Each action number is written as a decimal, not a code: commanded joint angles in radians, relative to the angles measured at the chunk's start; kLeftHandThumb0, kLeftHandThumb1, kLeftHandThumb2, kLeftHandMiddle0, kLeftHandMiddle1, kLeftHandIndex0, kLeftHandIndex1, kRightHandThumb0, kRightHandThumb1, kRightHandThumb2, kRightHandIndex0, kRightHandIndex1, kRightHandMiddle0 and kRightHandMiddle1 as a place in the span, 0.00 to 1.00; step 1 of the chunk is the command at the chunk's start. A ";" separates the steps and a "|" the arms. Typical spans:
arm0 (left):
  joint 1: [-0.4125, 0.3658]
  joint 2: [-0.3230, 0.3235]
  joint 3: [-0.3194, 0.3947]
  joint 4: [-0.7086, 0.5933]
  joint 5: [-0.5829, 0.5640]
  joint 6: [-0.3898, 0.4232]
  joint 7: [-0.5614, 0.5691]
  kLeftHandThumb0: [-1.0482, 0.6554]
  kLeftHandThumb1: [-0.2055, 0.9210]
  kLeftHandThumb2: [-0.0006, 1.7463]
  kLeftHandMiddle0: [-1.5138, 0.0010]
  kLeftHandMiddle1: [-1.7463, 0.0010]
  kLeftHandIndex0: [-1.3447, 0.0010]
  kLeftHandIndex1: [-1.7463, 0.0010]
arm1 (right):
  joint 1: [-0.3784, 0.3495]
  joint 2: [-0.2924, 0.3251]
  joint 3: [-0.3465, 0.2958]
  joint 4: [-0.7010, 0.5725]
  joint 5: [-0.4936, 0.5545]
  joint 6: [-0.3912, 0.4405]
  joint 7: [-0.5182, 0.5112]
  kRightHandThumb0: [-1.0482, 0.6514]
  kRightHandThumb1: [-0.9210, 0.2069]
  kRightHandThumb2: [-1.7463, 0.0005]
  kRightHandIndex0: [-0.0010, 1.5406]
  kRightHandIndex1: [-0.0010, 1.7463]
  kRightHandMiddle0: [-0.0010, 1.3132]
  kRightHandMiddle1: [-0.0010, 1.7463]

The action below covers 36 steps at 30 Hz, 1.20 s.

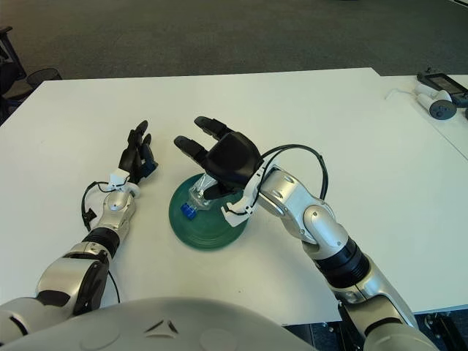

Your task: Put the bottle into the plate.

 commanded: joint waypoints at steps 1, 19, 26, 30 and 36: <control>0.116 -0.009 0.008 0.083 -0.007 -0.016 -0.033 0.10 1.00 0.62 0.89 1.00 1.00 0.82 | -0.003 0.001 -0.038 -0.001 0.020 -0.002 -0.031 0.00 0.00 0.51 0.00 0.00 0.00 0.00; 0.114 -0.029 0.017 0.056 -0.019 0.013 -0.036 0.10 1.00 0.58 0.86 0.98 1.00 0.74 | -0.141 0.205 -0.403 0.159 0.445 0.100 -0.386 0.12 0.00 0.63 0.09 0.04 0.00 0.16; 0.117 -0.037 0.018 0.025 -0.024 0.068 -0.025 0.11 1.00 0.59 0.84 0.98 1.00 0.72 | -0.131 0.273 -0.501 0.279 0.597 0.083 -0.544 0.20 0.00 0.72 0.18 0.09 0.00 0.33; 0.130 -0.040 0.016 0.003 -0.018 0.057 -0.013 0.11 1.00 0.60 0.84 0.97 1.00 0.72 | -0.104 0.312 -0.533 0.252 0.629 0.172 -0.568 0.21 0.00 0.71 0.18 0.13 0.00 0.36; 0.140 -0.036 0.010 -0.016 -0.010 0.055 -0.004 0.11 1.00 0.60 0.84 0.97 1.00 0.72 | -0.052 0.348 -0.584 0.393 0.746 0.149 -0.620 0.24 0.00 0.68 0.11 0.29 0.00 0.38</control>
